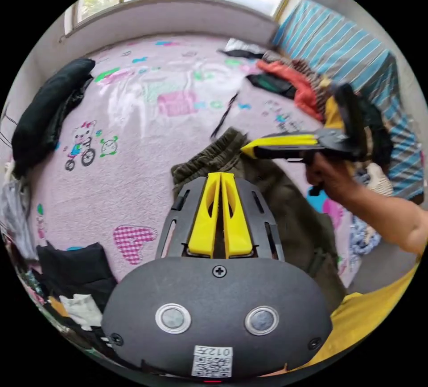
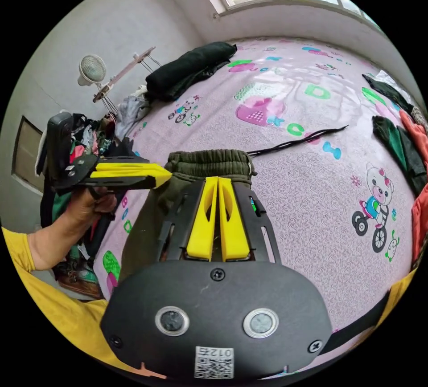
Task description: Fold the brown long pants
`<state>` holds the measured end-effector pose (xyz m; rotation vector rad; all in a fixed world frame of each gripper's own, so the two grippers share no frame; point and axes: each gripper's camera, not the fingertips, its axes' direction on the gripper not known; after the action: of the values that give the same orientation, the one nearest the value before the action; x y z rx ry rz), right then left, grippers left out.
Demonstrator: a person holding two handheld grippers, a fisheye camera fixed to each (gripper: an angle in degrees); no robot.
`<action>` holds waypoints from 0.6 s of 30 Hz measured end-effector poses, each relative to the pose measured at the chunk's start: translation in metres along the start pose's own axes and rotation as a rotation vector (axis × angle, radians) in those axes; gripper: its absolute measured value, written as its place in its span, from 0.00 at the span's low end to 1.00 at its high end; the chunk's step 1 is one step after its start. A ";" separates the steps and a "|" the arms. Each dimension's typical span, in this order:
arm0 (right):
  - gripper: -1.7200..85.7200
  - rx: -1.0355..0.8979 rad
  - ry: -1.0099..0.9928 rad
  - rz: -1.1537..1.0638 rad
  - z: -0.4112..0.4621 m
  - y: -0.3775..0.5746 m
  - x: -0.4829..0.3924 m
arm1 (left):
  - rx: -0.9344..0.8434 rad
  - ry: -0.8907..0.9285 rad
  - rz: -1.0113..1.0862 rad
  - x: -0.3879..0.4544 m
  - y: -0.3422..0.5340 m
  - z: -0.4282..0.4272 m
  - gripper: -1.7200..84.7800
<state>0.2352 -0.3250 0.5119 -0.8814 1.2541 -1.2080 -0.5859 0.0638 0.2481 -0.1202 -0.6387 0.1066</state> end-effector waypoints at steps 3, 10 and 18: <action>0.03 -0.015 -0.030 0.062 0.012 -0.001 0.020 | 0.049 0.215 -0.106 -0.040 0.006 0.009 0.02; 0.03 -0.046 -0.129 0.150 -0.025 0.005 0.045 | 0.050 0.261 -0.132 -0.055 -0.005 -0.034 0.02; 0.03 0.005 -0.184 0.000 -0.159 0.170 -0.020 | 0.050 0.316 0.182 0.065 0.090 -0.144 0.02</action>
<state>0.1106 -0.2525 0.3280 -0.9663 1.1026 -1.1038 -0.4529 0.1499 0.1589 -0.1437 -0.3083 0.2728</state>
